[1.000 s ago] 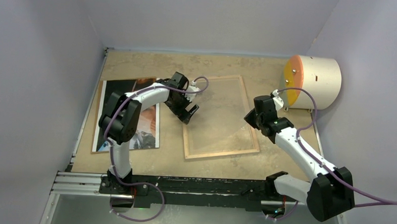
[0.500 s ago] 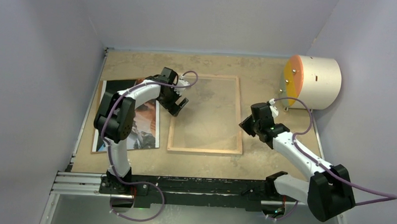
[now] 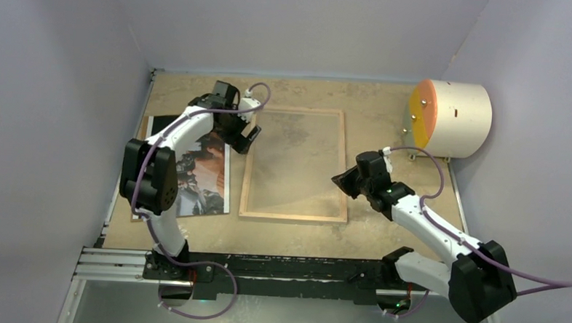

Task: Put the photo into the frame
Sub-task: Place the photo frame item in the photo frame.

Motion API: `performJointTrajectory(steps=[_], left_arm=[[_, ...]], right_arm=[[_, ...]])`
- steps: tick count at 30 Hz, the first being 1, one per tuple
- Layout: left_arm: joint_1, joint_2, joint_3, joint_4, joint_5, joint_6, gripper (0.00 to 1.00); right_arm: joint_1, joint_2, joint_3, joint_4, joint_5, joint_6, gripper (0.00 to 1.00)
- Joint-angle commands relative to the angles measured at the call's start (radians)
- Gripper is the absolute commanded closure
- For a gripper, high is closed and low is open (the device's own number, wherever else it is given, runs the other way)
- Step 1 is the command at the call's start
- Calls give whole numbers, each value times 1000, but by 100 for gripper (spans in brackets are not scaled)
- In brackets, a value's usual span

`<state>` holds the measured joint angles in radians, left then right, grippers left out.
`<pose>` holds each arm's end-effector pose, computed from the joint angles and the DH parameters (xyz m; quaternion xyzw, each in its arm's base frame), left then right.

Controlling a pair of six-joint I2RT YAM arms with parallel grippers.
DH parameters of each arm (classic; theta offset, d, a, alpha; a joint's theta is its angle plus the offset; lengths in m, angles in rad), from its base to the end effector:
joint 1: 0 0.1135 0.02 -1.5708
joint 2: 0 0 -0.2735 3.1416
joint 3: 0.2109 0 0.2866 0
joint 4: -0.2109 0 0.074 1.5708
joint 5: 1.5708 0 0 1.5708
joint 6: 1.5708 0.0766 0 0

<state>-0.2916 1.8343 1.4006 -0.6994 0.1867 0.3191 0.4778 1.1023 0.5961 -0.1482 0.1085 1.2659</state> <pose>0.4116 -0.1384 0.1790 0.3115 0.9209 -0.0880 0.2174 0.2612 0.1259 0.1827 0.3660 0.8177 0.3068 0.3214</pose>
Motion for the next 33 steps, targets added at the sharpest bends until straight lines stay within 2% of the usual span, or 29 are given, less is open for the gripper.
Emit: performJointTrajectory(steps=[1, 8, 13, 18, 22, 26, 33], left_arm=[[70, -92, 60, -30, 31, 32, 0], [168, -86, 28, -22, -9, 46, 1], [181, -110, -34, -5, 1, 63, 1], [181, -118, -99, 9, 15, 74, 1], [181, -117, -138, 25, 17, 77, 1], [181, -120, -146, 31, 15, 76, 1], [188, -135, -112, 13, 28, 58, 2]], right_arm=[[24, -45, 34, 44, -33, 103, 100], [62, -71, 44, 89, -91, 185, 100], [112, -63, 20, 101, -93, 213, 100], [219, -74, -39, 98, -51, 263, 100], [249, -141, -45, 43, 24, 263, 100], [251, -165, 48, -13, 91, 194, 100], [249, -60, 241, 22, 63, 39, 100]])
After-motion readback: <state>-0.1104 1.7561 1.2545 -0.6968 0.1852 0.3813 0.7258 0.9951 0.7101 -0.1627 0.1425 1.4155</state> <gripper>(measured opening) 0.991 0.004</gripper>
